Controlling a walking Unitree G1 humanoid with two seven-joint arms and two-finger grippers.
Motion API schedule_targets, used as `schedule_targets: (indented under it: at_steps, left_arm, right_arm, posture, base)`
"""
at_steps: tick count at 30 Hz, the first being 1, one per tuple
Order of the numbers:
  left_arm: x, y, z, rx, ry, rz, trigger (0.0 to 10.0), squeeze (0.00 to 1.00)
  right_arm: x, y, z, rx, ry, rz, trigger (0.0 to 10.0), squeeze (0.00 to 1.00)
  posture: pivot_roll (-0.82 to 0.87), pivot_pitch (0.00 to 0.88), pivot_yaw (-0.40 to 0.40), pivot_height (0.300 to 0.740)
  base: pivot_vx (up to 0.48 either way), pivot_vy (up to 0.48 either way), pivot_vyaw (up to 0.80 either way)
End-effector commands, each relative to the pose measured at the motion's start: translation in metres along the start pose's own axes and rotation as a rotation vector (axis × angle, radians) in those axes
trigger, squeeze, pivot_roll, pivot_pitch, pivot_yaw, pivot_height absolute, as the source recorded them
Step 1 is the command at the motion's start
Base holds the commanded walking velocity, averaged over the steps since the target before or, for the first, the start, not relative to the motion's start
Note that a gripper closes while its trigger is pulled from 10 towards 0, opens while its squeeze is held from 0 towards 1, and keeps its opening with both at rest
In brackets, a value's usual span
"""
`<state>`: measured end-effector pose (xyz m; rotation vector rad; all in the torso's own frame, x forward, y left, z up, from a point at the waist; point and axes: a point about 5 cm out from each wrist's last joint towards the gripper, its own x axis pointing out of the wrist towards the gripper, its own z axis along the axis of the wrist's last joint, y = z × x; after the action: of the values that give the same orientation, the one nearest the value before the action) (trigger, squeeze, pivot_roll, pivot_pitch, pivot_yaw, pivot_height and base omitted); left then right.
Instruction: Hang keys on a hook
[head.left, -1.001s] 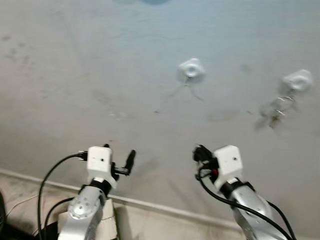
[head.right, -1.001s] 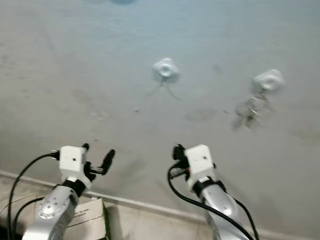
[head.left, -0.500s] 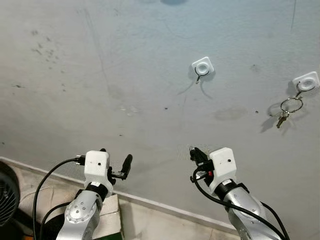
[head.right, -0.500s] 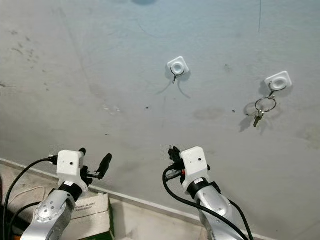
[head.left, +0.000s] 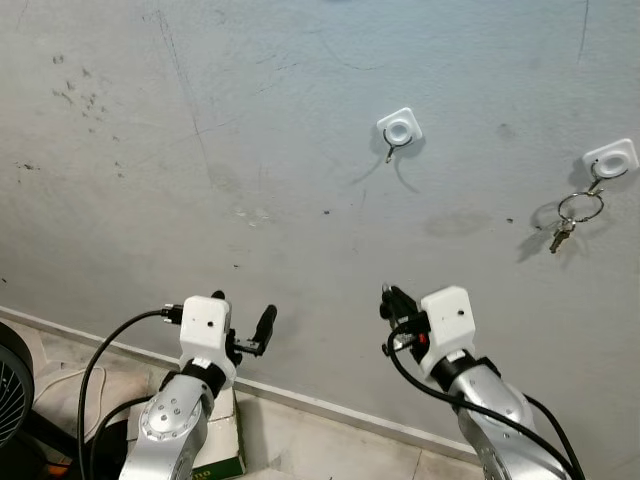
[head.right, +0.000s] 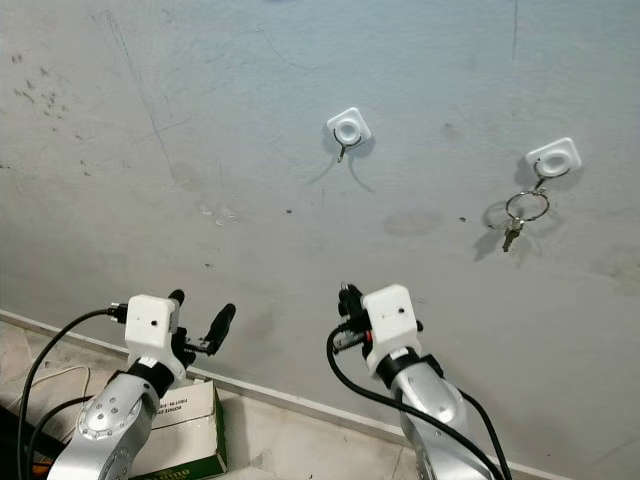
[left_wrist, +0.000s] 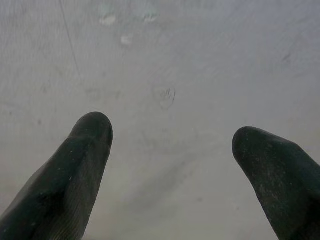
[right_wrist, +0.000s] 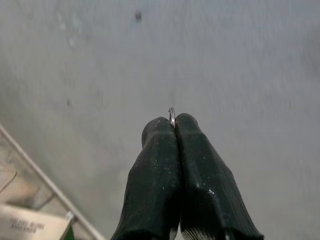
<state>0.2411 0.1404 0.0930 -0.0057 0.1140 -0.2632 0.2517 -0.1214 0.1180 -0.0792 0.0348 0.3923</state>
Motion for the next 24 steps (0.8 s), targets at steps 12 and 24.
schedule_targets:
  at_steps: [12,24]
  left_arm:
    - [-0.004,-0.014,0.019,0.087,-0.095,-0.147,10.0,0.0]
    - [-0.002,-0.026,0.032,0.199,-0.172,-0.244,10.0,0.0]
  right_arm:
    - [0.011,0.009,0.045,0.051,-0.143,0.115,10.0,0.0]
    - [0.019,-0.005,0.063,0.033,-0.188,0.096,10.0,0.0]
  posture:
    - [0.06,0.0,0.056,0.74]
    - [0.06,0.0,0.06,0.74]
  base:
    - [0.0,0.0,0.0]
    - [0.0,0.0,0.0]
